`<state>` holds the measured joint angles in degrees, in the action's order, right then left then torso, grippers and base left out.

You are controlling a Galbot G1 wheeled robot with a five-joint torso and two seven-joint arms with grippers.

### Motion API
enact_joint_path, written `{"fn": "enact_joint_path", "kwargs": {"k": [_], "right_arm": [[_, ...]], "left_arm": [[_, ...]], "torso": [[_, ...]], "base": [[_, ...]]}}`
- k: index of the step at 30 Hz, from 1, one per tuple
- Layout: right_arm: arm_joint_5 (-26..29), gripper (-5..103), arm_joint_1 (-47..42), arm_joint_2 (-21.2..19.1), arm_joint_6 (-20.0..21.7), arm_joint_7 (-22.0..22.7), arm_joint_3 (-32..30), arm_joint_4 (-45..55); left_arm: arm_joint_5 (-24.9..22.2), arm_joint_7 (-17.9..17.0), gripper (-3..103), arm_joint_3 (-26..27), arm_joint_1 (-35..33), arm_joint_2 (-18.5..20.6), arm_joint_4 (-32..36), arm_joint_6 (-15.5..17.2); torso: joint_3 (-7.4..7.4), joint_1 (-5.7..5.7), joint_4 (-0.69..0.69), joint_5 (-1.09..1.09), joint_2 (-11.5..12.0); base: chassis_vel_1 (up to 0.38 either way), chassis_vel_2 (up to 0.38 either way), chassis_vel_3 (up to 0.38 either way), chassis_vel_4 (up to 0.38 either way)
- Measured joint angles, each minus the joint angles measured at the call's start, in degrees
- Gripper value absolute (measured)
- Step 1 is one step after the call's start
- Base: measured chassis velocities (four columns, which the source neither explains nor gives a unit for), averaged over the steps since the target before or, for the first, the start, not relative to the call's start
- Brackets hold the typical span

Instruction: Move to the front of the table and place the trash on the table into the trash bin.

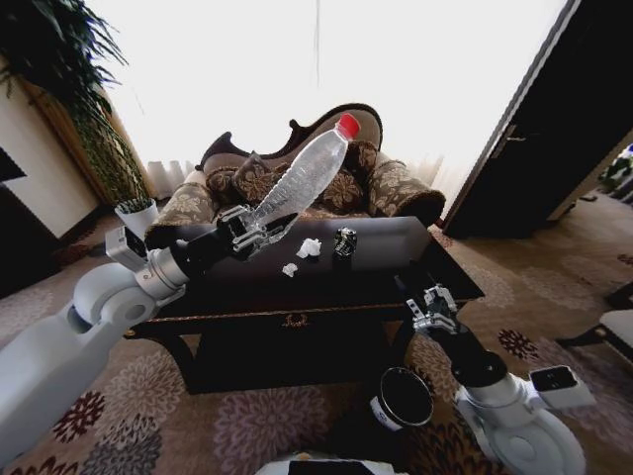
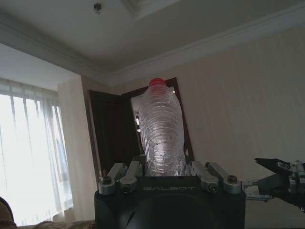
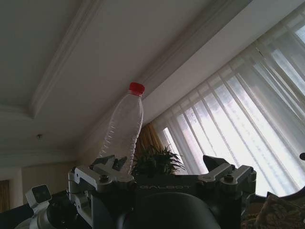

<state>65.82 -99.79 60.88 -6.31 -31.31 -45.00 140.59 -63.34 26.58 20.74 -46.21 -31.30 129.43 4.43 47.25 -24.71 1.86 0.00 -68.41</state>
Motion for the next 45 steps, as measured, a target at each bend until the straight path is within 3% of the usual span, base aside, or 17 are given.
{"fn": "enact_joint_path", "kwargs": {"k": [7, 13, 24, 35, 45], "right_arm": [[0.98, 100, 2.08, -1.21, 2.53, -0.2, -0.25, 2.24], [-0.23, 100, 2.68, -2.01, 3.73, -0.09, -0.14, 2.78], [-3.93, 100, 3.31, -3.32, 6.63, 7.0, 1.15, 2.58], [-4.27, 100, 2.53, -1.87, 6.53, 2.29, 2.05, 2.58], [-5.35, 100, 2.5, -2.05, 6.95, 2.1, 2.34, 2.65]], "left_arm": [[3.02, 3.08, 35, -3.09, -0.81, 0.76, 2.28, 2.31], [4.39, 3.49, 35, -5.13, -0.98, 0.87, 3.86, 4.19], [6.07, 4.9, 35, -7.51, -1.03, 1.35, 4.75, 5.2], [7.78, 5.76, 35, -12.61, 0.76, 0.16, 3.25, 5.35], [10.1, 6.2, 35, -17.93, 2.75, 0.42, 2.42, 5.17]], "torso": [[0.0, 0.0, 0.0, 0.0, 0.0], [0.0, 0.0, 0.0, 0.0, 0.0], [0.01, 0.0, 0.0, 0.0, 0.0], [0.01, -0.01, 0.0, 0.0, 0.0], [0.0, 0.0, 0.0, 0.0, 0.0]], "base": [[0.0, 0.0, 0.0, 0.0], [0.0, 0.0, 0.0, 0.0], [0.0, 0.0, 0.0, 0.0], [0.0, 0.0, 0.0, 0.0], [0.0, 0.0, 0.0, 0.0]]}}
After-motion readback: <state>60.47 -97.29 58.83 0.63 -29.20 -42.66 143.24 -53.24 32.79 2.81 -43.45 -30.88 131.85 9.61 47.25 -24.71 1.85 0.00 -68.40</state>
